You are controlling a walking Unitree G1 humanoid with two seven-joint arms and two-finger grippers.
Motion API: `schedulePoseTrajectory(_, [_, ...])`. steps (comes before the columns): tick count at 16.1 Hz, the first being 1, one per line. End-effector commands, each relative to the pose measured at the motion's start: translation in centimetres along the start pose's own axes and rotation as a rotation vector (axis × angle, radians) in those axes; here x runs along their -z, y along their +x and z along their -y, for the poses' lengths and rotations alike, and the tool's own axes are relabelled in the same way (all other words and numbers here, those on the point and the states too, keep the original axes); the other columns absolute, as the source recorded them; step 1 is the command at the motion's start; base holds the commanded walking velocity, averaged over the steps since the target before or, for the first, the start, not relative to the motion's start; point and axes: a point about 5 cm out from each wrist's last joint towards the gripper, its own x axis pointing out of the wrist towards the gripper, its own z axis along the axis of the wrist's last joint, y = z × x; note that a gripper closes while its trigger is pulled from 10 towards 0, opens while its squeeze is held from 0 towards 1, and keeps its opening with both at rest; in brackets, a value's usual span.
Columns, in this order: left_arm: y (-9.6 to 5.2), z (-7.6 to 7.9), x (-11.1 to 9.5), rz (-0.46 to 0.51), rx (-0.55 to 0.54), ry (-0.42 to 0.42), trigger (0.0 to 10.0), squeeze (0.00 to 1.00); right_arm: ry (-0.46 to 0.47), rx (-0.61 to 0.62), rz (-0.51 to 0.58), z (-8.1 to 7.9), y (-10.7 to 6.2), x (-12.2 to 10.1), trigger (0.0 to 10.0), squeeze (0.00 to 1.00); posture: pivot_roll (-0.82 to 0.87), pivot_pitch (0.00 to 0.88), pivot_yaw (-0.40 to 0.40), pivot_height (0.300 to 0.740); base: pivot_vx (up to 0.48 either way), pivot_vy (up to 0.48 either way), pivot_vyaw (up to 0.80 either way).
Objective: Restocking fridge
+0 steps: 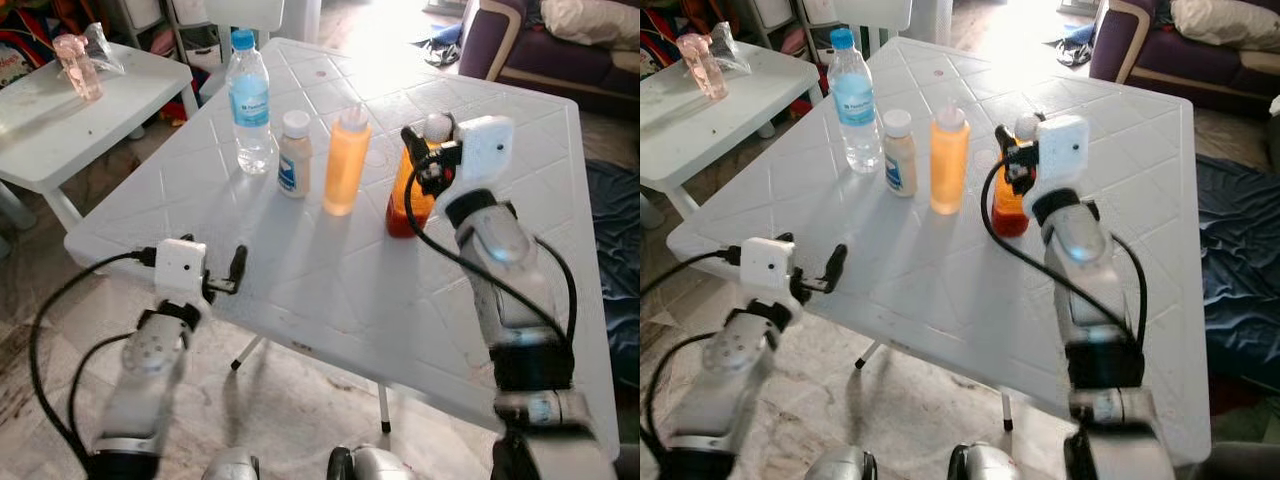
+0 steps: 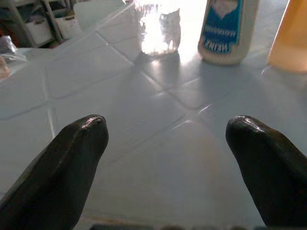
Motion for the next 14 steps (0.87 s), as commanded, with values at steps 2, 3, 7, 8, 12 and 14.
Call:
schedulePoseTrajectory(2, [0.1, 0.2, -0.3, -0.009, 0.032, -0.006, 10.0, 0.00, 0.029, -0.032, -0.002, -1.8, -0.6, -0.2, 0.0, 0.00, 0.08, 0.112, -0.037, 0.740, 0.000, 0.000, 0.00])
schedulePoseTrajectory(3, [0.1, 0.6, -0.4, -0.003, 0.068, 0.002, 10.0, 0.00, 0.045, -0.040, -0.002, -2.6, -1.0, -0.1, 0.0, 0.00, 0.08, 0.105, -0.040, 0.740, 0.000, 0.000, 0.00])
schedulePoseTrajectory(7, [0.6, 1.4, -0.2, -0.012, 0.044, -0.039, 10.0, 0.00, 0.145, -0.055, -0.005, -3.4, -2.8, 0.2, 10.0, 0.00, 0.06, 0.077, -0.052, 0.740, 0.000, 0.000, 0.00])
schedulePoseTrajectory(8, [0.6, 1.6, -0.1, -0.012, 0.040, -0.045, 10.0, 0.00, 0.150, -0.056, -0.008, -3.4, -3.0, 0.3, 10.0, 0.00, 0.06, 0.076, -0.053, 0.740, 0.000, 0.000, 0.00])
schedulePoseTrajectory(12, [1.0, 2.4, -0.2, -0.004, 0.025, -0.071, 10.0, 0.00, 0.162, -0.056, -0.047, -3.5, -4.1, 0.9, 10.0, 0.00, 0.06, 0.069, -0.060, 0.740, 0.000, 0.000, 0.00])
schedulePoseTrajectory(14, [1.0, 2.5, -0.2, -0.003, 0.020, -0.071, 10.0, 0.00, 0.169, -0.052, -0.047, -3.5, -4.2, 0.8, 10.0, 0.00, 0.06, 0.068, -0.059, 0.740, 0.000, 0.000, 0.00])
